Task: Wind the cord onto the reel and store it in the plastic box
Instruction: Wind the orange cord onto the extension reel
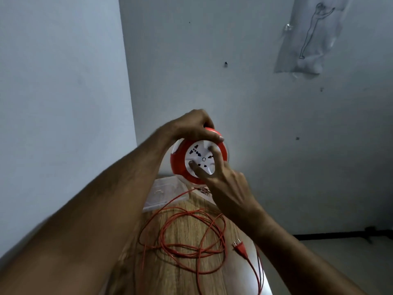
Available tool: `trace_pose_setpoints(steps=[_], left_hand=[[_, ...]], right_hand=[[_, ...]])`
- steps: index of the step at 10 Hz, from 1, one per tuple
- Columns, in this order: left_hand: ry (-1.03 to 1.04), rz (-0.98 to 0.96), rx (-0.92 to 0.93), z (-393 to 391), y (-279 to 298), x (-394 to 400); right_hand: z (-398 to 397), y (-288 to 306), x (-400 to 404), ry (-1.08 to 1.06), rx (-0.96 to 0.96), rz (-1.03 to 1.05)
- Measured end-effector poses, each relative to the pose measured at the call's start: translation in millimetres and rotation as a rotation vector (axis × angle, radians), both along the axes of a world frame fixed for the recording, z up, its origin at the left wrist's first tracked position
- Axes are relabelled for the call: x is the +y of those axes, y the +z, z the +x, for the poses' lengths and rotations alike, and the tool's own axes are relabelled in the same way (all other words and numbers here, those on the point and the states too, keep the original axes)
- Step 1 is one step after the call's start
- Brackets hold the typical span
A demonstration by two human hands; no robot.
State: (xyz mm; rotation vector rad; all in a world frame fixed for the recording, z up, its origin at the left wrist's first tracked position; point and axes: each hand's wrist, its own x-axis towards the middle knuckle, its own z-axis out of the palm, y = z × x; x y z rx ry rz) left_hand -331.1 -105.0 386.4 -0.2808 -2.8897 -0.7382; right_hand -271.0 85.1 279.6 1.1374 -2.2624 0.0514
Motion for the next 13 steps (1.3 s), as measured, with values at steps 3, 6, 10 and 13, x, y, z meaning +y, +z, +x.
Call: trace_pose_setpoints(steps=[3, 6, 10, 13], left_hand=[[-0.036, 0.208, -0.138, 9, -37, -5], [0.010, 0.213, -0.105, 16, -75, 8], [0.137, 0.167, -0.036, 20, -133, 27], [0.155, 0.284, -0.100, 21, -122, 0]], right_hand=[[10, -5, -12, -0.066, 0.104, 0.223], [-10, -33, -4, 0.070, 0.005, -0.057], [35, -85, -45, -0.450, -1.109, -1.415], [42, -64, -28, -0.156, -1.053, -1.322]])
